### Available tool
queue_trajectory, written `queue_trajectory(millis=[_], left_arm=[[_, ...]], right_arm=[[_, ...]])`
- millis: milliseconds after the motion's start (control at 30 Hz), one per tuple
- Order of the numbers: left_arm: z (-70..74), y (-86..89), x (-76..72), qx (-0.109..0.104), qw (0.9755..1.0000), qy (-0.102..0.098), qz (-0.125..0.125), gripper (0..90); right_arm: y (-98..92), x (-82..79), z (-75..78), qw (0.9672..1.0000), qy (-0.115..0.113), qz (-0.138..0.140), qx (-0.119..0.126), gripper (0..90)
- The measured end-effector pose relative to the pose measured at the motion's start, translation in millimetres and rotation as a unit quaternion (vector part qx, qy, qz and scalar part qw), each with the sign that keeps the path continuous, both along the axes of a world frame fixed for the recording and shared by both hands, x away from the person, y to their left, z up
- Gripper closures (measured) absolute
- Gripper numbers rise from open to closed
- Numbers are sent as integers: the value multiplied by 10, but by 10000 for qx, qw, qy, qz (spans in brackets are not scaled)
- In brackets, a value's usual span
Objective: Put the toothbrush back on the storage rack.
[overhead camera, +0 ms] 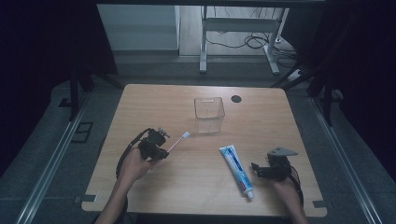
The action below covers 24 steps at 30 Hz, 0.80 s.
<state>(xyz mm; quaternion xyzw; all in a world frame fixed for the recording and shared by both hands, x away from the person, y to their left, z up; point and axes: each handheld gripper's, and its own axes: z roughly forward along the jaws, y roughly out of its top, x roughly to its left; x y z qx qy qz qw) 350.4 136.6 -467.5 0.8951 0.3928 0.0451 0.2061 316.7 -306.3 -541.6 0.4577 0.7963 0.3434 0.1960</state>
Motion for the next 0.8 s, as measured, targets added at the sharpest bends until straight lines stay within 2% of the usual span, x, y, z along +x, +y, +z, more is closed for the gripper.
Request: queue_trajectory(millis=[167, 333, 467, 800], left_arm=[[40, -14, 5, -39, 9999, -135, -32, 845], [112, -45, 3, -178, 9992, -364, -50, 844], [152, -81, 2, -206, 9985, -494, -80, 844], [214, -131, 14, -266, 9972, -695, -121, 844]], right_arm=[[0, 0, 0, 10000, -1, 0, 2, 154], [1, 0, 0, 10000, -1, -4, 3, 153], [-3, 2, -1, 10000, -10, 18, -15, 153], [-2, 2, -1, 10000, -11, 15, -9, 153]])
